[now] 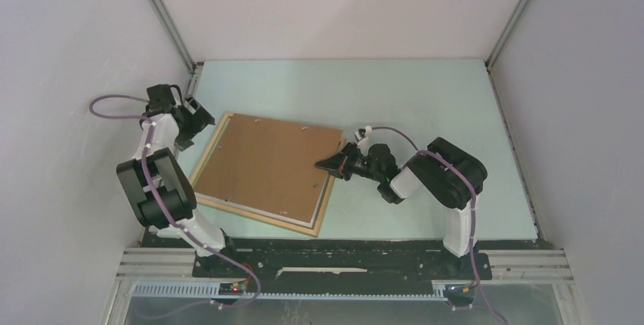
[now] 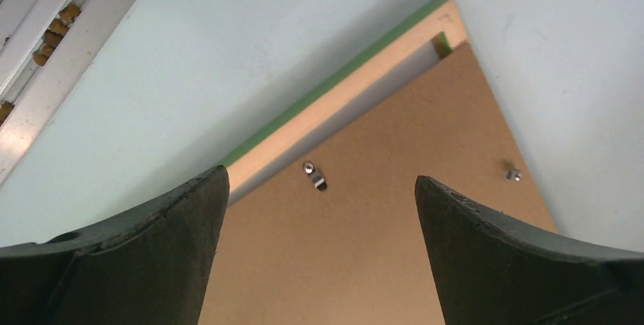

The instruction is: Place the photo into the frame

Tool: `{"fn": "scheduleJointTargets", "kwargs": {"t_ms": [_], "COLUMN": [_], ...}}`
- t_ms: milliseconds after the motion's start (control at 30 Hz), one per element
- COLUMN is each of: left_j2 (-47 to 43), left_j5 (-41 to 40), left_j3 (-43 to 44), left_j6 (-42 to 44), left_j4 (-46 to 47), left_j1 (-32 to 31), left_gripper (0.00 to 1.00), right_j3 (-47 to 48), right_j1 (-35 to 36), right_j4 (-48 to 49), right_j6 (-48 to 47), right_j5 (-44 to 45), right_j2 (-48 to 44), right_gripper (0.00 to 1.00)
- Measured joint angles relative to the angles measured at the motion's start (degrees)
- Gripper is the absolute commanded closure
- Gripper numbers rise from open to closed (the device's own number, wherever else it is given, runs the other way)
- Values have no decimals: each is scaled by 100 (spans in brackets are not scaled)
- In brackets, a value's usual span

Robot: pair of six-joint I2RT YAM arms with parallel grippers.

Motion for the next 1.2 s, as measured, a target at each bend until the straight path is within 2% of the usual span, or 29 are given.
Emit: {"fn": "scheduleJointTargets", "kwargs": {"t_ms": [267, 767, 900, 1000, 1067, 1200], "left_j2": [476, 1088, 1088, 1088, 1086, 1086], "left_j5": [13, 483, 568, 671, 710, 890], "left_j3": [0, -87, -151, -219, -275, -356], "left_j6": [245, -31, -107, -166, -203, -308], "left_j4": [197, 382, 566, 699, 811, 929], "left_j1": [118, 151, 184, 214, 216, 214], "left_gripper": [0, 0, 0, 0, 0, 0], "right_j3": [0, 420, 560, 623, 643, 758], "right_j1": [9, 35, 37, 46, 81, 166], "right_j4": [61, -293, -529, -887, -1438, -3128], "right_j6": [-57, -238, -345, -579, -837, -1534], "right_j5": [-216, -205, -216, -201, -144, -44], "right_j2": [39, 291, 297, 291, 212, -313], "right_gripper": [100, 100, 78, 68, 58, 37]}}
